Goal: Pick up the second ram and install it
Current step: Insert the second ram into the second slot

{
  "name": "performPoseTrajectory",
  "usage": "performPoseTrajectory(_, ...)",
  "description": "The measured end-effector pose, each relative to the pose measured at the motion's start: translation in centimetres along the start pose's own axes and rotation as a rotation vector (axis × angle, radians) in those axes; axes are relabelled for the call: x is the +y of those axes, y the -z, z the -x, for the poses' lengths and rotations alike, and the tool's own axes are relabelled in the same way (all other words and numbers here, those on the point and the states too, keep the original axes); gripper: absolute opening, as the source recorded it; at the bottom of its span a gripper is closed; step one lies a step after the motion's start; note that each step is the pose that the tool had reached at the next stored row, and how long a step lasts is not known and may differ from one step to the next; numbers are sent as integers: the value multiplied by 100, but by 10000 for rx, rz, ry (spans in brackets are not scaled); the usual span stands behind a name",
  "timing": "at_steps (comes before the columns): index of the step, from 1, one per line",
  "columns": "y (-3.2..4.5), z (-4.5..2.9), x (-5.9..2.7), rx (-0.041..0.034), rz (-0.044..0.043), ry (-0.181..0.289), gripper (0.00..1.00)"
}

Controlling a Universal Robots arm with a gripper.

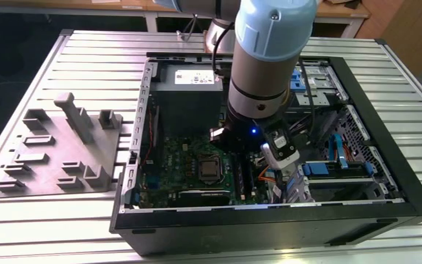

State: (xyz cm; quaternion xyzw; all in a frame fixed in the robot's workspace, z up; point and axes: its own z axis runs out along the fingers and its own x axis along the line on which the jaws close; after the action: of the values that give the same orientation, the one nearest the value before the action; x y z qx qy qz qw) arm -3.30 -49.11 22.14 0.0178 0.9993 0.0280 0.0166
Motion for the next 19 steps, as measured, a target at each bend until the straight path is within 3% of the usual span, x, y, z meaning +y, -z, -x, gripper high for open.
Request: performPoseTrajectory(19,-82,-4,-5,-33,28,-5,11)
